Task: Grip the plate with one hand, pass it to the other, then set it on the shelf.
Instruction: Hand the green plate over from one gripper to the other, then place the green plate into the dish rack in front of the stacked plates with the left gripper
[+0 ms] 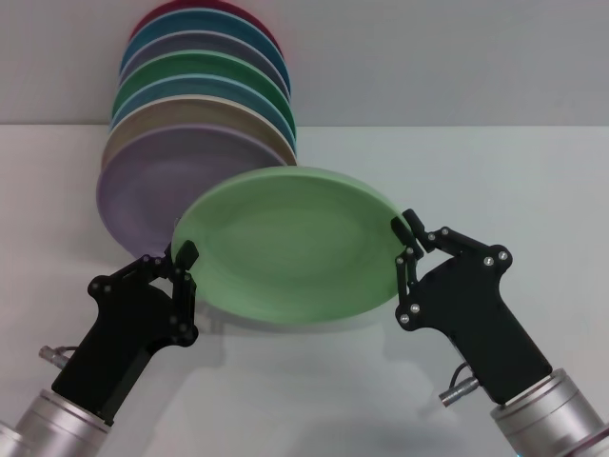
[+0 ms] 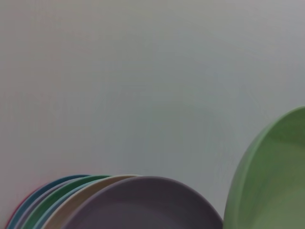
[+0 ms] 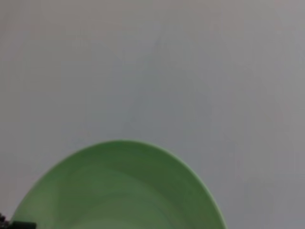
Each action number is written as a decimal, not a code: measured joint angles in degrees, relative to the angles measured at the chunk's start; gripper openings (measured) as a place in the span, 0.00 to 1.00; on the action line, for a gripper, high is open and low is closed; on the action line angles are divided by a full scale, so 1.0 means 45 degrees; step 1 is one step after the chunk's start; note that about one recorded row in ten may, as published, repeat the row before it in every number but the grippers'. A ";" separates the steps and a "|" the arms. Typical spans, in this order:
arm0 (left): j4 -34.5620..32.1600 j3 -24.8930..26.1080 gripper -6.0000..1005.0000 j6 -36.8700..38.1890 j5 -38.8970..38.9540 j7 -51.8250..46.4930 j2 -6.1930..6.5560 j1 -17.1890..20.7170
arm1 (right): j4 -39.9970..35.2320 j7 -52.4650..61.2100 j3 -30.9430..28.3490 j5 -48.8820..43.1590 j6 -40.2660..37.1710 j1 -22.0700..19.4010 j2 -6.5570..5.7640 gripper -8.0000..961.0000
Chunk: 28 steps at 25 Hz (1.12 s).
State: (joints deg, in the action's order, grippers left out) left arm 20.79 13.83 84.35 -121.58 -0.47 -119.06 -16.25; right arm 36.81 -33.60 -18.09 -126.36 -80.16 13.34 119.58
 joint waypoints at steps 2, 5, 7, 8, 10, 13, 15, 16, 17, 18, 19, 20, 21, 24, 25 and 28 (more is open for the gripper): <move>-0.0003 0.0021 0.05 -0.0011 0.0014 0.0002 0.0003 0.0001 | -0.0218 -0.0009 0.0244 0.0004 -0.0089 0.0144 -0.0020 0.09; 0.0005 0.0077 0.05 -0.0009 -0.0013 0.0006 0.0001 0.0024 | -0.0340 -0.0054 0.0511 -0.0021 -0.0076 0.0269 -0.0038 0.09; 0.0016 0.0095 0.05 -0.0009 -0.0030 0.0009 -0.0016 0.0039 | -0.0345 -0.0053 0.0520 -0.0049 -0.0070 0.0260 -0.0035 0.10; 0.0018 0.0129 0.05 -0.0007 -0.0049 0.0009 -0.0019 0.0056 | -0.0345 -0.0024 0.0476 -0.0048 -0.0109 0.0238 -0.0036 0.10; 0.0018 0.0129 0.05 -0.0007 -0.0049 0.0009 -0.0019 0.0056 | -0.0327 0.0037 0.0389 -0.0016 -0.0236 0.0176 -0.0038 0.10; 0.0020 0.0190 0.05 -0.0007 -0.0056 0.0009 -0.0017 0.0088 | -0.0311 0.0089 0.0338 0.0038 -0.0562 0.0048 -0.0042 0.23; 0.0002 0.0401 0.05 0.0023 -0.0054 0.0009 0.0018 0.0198 | -0.0298 0.0142 0.0326 0.0073 -0.0879 -0.0071 -0.0054 0.32; -0.0007 0.0439 0.05 0.0030 -0.0054 0.0009 0.0022 0.0214 | -0.0290 0.0173 0.0326 0.0083 -0.1029 -0.0145 -0.0058 0.33; -0.0030 0.0521 0.05 0.0041 -0.0052 0.0008 0.0028 0.0243 | -0.0288 0.0204 0.0331 0.0086 -0.1254 -0.0223 -0.0061 0.34; -0.0047 0.0595 0.05 0.0056 -0.0051 0.0008 0.0034 0.0277 | -0.0292 0.0237 0.0351 0.0087 -0.1450 -0.0302 -0.0062 0.36; -0.0061 0.0644 0.06 0.0070 -0.0050 0.0008 0.0042 0.0298 | -0.0306 0.0262 0.0385 0.0087 -0.1654 -0.0362 -0.0068 0.37; -0.0077 0.0700 0.06 0.0088 -0.0048 0.0007 0.0056 0.0327 | -0.0323 0.0290 0.0428 0.0080 -0.1840 -0.0432 -0.0077 0.38; -0.0091 0.0768 0.06 0.0143 -0.0047 0.0007 0.0071 0.0367 | -0.0341 0.0320 0.0459 0.0059 -0.1994 -0.0491 -0.0089 0.40; -0.0102 0.0870 0.06 0.0285 -0.0044 0.0007 0.0081 0.0448 | -0.0463 0.0380 0.0596 -0.0067 -0.2358 -0.0703 -0.0100 0.43; -0.0106 0.0914 0.06 0.0390 -0.0042 0.0008 0.0085 0.0486 | -0.0550 0.0395 0.0642 -0.0072 -0.2369 -0.0727 -0.0100 0.43; -0.0133 0.1087 0.07 0.1333 -0.0035 -0.0038 0.0110 0.0683 | -0.0906 0.0592 0.0681 -0.0072 -0.2179 -0.0725 -0.0066 0.43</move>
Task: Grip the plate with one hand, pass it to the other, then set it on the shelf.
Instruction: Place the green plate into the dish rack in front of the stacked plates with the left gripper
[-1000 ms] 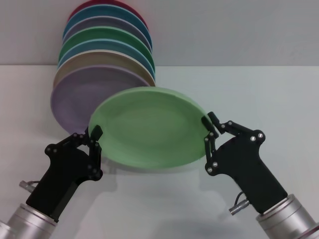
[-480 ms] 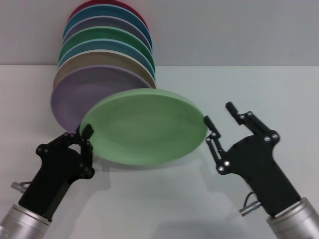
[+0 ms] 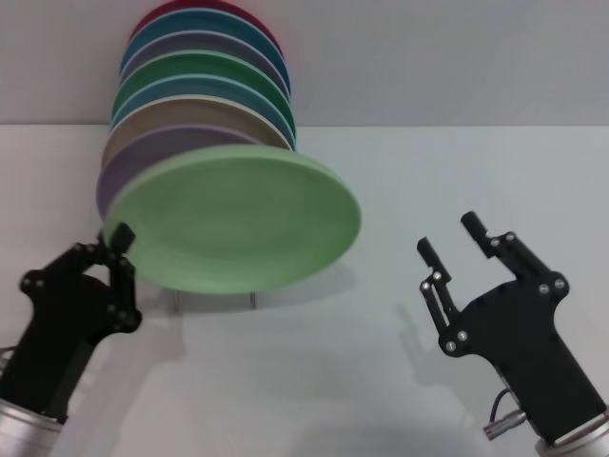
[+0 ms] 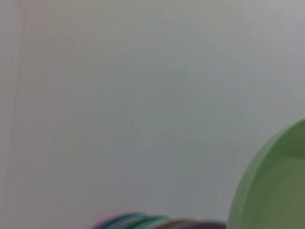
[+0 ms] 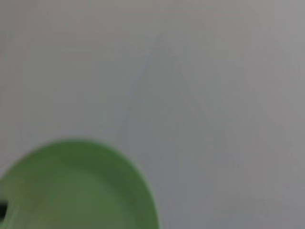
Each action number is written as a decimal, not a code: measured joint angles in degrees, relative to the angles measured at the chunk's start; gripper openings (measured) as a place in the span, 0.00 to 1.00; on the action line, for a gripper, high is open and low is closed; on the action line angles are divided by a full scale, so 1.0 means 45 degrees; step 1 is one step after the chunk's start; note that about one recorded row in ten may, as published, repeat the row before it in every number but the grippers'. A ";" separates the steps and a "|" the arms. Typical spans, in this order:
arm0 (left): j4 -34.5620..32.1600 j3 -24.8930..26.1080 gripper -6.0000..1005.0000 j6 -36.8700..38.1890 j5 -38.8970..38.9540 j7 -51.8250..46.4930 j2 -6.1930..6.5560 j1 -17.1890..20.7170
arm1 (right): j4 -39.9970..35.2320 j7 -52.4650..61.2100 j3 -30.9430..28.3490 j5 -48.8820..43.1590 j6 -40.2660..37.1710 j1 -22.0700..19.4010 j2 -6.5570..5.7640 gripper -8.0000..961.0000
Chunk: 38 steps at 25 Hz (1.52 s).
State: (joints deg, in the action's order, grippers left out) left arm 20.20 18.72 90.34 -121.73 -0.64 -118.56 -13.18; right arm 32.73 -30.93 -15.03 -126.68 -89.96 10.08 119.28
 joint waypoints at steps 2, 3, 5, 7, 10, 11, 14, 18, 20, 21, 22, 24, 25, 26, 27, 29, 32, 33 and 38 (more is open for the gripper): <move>-0.0053 0.0040 0.07 0.0692 0.0002 -0.0062 0.0038 0.0092 | -0.0245 0.0199 0.0000 0.0027 0.0198 0.0063 0.0025 0.43; -0.0074 0.0060 0.07 0.0835 -0.0001 -0.0070 0.0046 0.0111 | -0.0356 0.0292 0.0000 0.0047 0.0308 0.0105 0.0034 0.43; -0.0302 0.0242 0.07 0.1505 -0.0007 -0.0103 0.0072 0.0131 | -0.0510 0.0357 -0.0005 0.0083 0.0540 0.0175 0.0049 0.43; -0.0604 0.0396 0.07 0.2076 -0.0021 -0.0121 0.0078 0.0034 | -0.0617 0.0366 -0.0032 0.0114 0.0747 0.0239 0.0059 0.43; -0.1259 0.0496 0.08 0.2554 -0.0046 -0.0124 0.0085 -0.0351 | -0.0742 0.0369 -0.0106 0.0142 0.0979 0.0276 0.0060 0.43; -0.1499 0.0509 0.08 0.2652 -0.0059 -0.0118 0.0085 -0.0485 | -0.0768 0.0370 -0.0122 0.0144 0.1029 0.0284 0.0060 0.43; -0.2356 0.0514 0.08 0.2718 -0.0062 -0.0092 0.0083 -0.0952 | -0.0797 0.0370 -0.0158 0.0146 0.1090 0.0297 0.0059 0.43; -0.3128 0.0506 0.09 0.2460 -0.0050 -0.0030 0.0066 -0.1413 | -0.0828 0.0370 -0.0173 0.0160 0.1084 0.0267 0.0056 0.44; -0.3466 0.0505 0.09 0.2075 -0.0035 -0.0012 0.0082 -0.1677 | -0.0850 0.0365 -0.0176 0.0164 0.1044 0.0234 0.0056 0.44; -0.3466 0.0505 0.09 0.2075 -0.0035 -0.0012 0.0082 -0.1677 | -0.0851 0.0360 -0.0176 0.0165 0.1032 0.0221 0.0055 0.44; -0.3553 0.0507 0.09 0.1971 -0.0029 -0.0024 0.0083 -0.1727 | -0.0851 0.0343 -0.0176 0.0165 0.1022 0.0212 0.0055 0.44; -0.3644 0.0506 0.09 0.1798 -0.0029 -0.0054 0.0083 -0.1774 | -0.0851 0.0301 -0.0178 0.0165 0.0996 0.0195 0.0055 0.45; -0.3663 0.0506 0.09 0.1731 -0.0029 -0.0068 0.0083 -0.1772 | -0.0850 0.0293 -0.0186 0.0165 0.0974 0.0183 0.0055 0.45; -0.3664 0.0505 0.10 0.1618 -0.0030 -0.0074 0.0082 -0.1746 | -0.0851 0.0284 -0.0195 0.0165 0.0941 0.0176 0.0055 0.45; -0.3665 0.0506 0.10 0.1531 -0.0029 -0.0080 0.0081 -0.1727 | -0.0853 0.0279 -0.0206 0.0165 0.0904 0.0166 0.0055 0.45; -0.3674 0.0507 0.10 0.1160 -0.0030 -0.0110 0.0079 -0.1679 | -0.0862 0.0275 -0.0217 0.0165 0.0850 0.0149 0.0055 0.45; -0.3692 0.0506 0.10 0.0749 -0.0067 -0.0116 0.0078 -0.1610 | -0.0867 0.0272 -0.0273 0.0165 0.0833 0.0143 0.0056 0.46; -0.3696 0.0500 0.10 0.0643 -0.0072 -0.0116 0.0078 -0.1589 | -0.0868 0.0271 -0.0292 0.0165 0.0830 0.0143 0.0055 0.46; -0.3703 0.0421 0.11 0.0048 -0.0078 -0.0121 0.0078 -0.1533 | -0.0863 0.0267 -0.0335 0.0165 0.0812 0.0176 0.0055 0.46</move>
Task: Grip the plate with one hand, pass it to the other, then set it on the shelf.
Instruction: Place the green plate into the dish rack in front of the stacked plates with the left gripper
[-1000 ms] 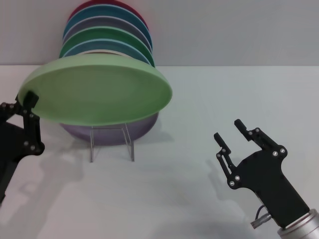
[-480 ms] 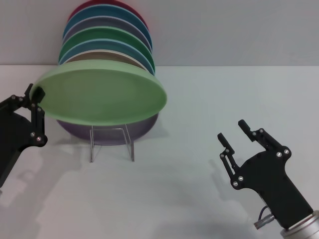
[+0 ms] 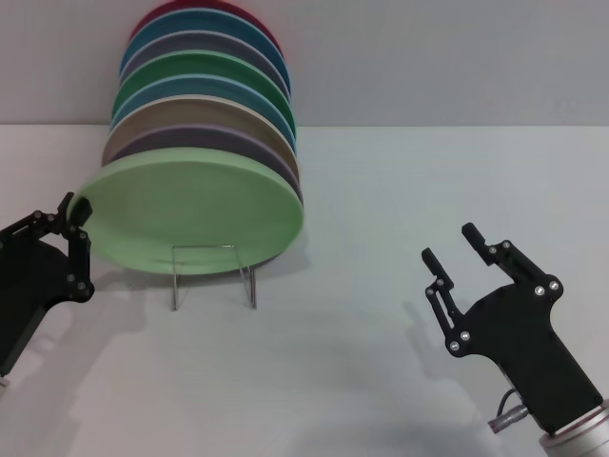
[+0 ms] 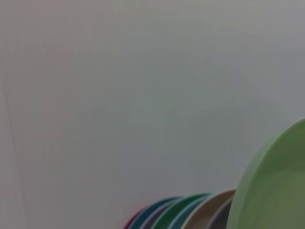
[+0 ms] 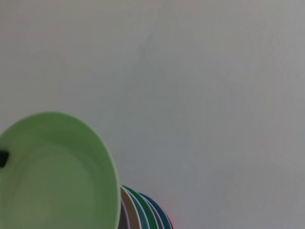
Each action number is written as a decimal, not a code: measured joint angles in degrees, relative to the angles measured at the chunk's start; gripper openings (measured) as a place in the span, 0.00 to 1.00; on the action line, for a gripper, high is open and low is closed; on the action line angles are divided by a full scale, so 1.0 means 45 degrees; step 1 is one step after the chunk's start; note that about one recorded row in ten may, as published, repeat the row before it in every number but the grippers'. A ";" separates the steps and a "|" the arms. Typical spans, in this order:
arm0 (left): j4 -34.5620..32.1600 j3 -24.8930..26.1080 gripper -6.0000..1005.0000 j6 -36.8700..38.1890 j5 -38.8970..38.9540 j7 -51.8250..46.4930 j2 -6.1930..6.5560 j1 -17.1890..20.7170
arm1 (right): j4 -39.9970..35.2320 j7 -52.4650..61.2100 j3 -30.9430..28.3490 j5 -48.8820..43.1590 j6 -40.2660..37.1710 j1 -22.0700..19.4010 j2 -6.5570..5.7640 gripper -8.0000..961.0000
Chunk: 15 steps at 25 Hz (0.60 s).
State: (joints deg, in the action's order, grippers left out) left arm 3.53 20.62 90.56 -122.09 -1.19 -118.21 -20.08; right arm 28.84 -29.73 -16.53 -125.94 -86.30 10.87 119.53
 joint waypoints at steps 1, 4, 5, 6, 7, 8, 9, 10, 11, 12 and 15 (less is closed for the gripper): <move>-0.0001 -0.0004 0.11 -0.0130 -0.0005 -0.0001 0.0000 0.0002 | 0.0004 -0.0001 0.0000 0.0000 -0.0002 0.0010 0.0000 0.46; -0.0002 -0.0019 0.11 -0.0418 -0.0018 0.0007 -0.0022 0.0005 | 0.0016 -0.0003 0.0000 0.0000 -0.0003 0.0034 0.0000 0.47; 0.0024 -0.0024 0.12 -0.0563 -0.0022 0.0037 -0.0033 0.0007 | 0.0024 -0.0004 0.0000 0.0000 -0.0003 0.0041 0.0000 0.47; 0.0058 -0.0026 0.12 -0.0667 -0.0021 0.0074 -0.0042 0.0008 | 0.0034 -0.0005 0.0000 -0.0001 -0.0003 0.0045 -0.0001 0.47; 0.0093 -0.0037 0.12 -0.0771 -0.0024 0.0101 -0.0047 0.0009 | 0.0043 -0.0005 0.0002 -0.0001 -0.0003 0.0050 -0.0005 0.47; 0.0114 -0.0059 0.12 -0.0843 -0.0029 0.0115 -0.0052 0.0009 | 0.0049 -0.0007 0.0003 0.0000 -0.0003 0.0054 -0.0009 0.47; 0.0123 -0.0114 0.12 -0.0940 -0.0034 0.0121 -0.0057 0.0005 | 0.0050 -0.0007 0.0003 -0.0001 -0.0003 0.0058 -0.0014 0.47; 0.0128 -0.0200 0.12 -0.1013 -0.0038 0.0124 -0.0059 -0.0009 | 0.0052 -0.0008 0.0003 -0.0001 -0.0003 0.0060 -0.0018 0.47; 0.0134 -0.0282 0.12 -0.1076 -0.0040 0.0125 -0.0059 -0.0027 | 0.0053 -0.0009 0.0003 -0.0001 -0.0003 0.0061 -0.0018 0.47; 0.0134 -0.0387 0.12 -0.1188 -0.0040 0.0120 -0.0060 -0.0054 | 0.0055 -0.0010 0.0003 -0.0001 -0.0002 0.0065 -0.0018 0.48; 0.0150 -0.0403 0.13 -0.1393 -0.0029 0.0079 -0.0060 -0.0075 | 0.0056 -0.0012 0.0003 -0.0001 -0.0003 0.0082 -0.0021 0.48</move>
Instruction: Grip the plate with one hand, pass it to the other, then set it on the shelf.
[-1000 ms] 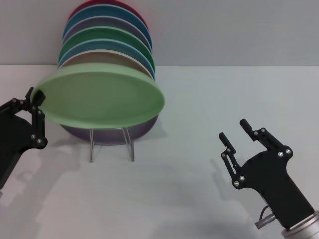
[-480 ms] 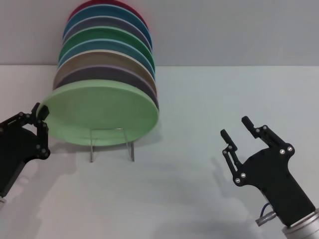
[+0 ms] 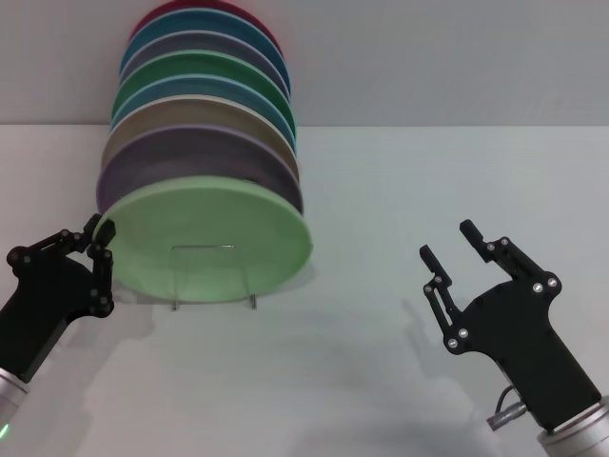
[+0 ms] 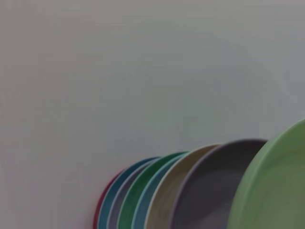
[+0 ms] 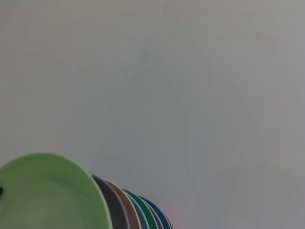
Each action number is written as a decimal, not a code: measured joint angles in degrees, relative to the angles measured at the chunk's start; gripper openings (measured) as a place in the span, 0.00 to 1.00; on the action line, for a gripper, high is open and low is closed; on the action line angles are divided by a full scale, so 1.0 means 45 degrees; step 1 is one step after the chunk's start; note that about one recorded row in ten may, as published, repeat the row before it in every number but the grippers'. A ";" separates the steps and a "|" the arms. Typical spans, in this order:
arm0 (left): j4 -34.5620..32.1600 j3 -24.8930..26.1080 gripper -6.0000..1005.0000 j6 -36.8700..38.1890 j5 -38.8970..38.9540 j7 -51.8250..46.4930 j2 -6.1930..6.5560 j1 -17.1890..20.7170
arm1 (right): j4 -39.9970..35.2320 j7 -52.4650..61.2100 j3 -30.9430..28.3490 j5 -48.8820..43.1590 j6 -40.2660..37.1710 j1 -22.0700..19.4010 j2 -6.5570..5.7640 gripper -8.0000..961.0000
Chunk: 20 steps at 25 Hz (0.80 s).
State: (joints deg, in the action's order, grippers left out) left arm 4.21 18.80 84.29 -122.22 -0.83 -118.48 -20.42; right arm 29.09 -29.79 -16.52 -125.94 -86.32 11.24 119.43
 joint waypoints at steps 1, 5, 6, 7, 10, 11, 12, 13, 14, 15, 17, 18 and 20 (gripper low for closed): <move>0.0021 0.0029 0.13 -0.0076 0.0031 -0.0036 0.0002 -0.0001 | 0.0000 -0.0002 0.0000 0.0000 0.0000 0.0002 -0.0010 0.48; 0.0044 0.0063 0.13 -0.0063 0.0079 -0.0081 0.0002 -0.0003 | 0.0000 -0.0002 0.0001 0.0000 0.0001 0.0007 -0.0020 0.48; 0.0052 0.0127 0.13 0.0019 0.0090 -0.0084 0.0002 0.0024 | -0.0002 -0.0002 0.0001 0.0000 0.0002 0.0015 -0.0020 0.49; 0.0052 0.0127 0.14 0.0019 0.0090 -0.0084 0.0002 0.0024 | -0.0002 -0.0002 0.0001 0.0000 0.0002 0.0015 -0.0020 0.49; 0.0063 0.0446 0.20 0.0231 0.0098 -0.0088 0.0002 0.0187 | -0.0022 -0.0002 -0.0098 0.0000 0.0003 0.0034 -0.0005 0.49; 0.0067 0.0558 0.26 0.0394 0.0102 -0.0088 0.0003 0.0316 | -0.0030 -0.0002 -0.0168 -0.0001 0.0003 0.0039 0.0000 0.49; 0.0062 0.0602 0.32 0.0582 0.0096 -0.0089 0.0008 0.0446 | -0.0030 -0.0002 -0.0168 -0.0001 0.0003 0.0039 0.0000 0.49; 0.0061 0.0601 0.36 0.0850 0.0074 -0.0089 0.0009 0.0630 | -0.0040 -0.0003 -0.0370 0.0000 0.0004 0.0042 0.0013 0.49; 0.0125 0.0568 0.40 0.1361 0.0044 -0.0089 0.0009 0.1038 | -0.0050 -0.0003 -0.0488 0.0000 0.0002 0.0042 0.0017 0.50; 0.0125 0.0568 0.44 0.1361 0.0044 -0.0089 0.0009 0.1038 | -0.0050 -0.0003 -0.0488 0.0000 0.0002 0.0042 0.0017 0.50; 0.0349 0.0562 0.52 0.1775 0.0038 -0.0090 0.0006 0.1457 | -0.0067 0.0044 -0.0750 0.0001 0.0003 0.0042 0.0020 0.50; 0.0556 0.0583 0.56 0.1918 0.0045 -0.0092 0.0006 0.1708 | -0.0080 0.0058 -0.0903 0.0002 0.0003 0.0042 0.0020 0.50; 0.0753 0.0648 0.64 0.2031 0.0062 -0.0096 0.0005 0.1922 | -0.0109 0.0076 -0.1225 0.0008 0.0003 0.0030 0.0022 0.50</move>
State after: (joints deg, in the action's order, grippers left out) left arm 7.59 21.72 93.43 -121.94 -1.26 -118.46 -11.77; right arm 28.60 -29.45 -22.03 -125.91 -86.31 11.37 119.53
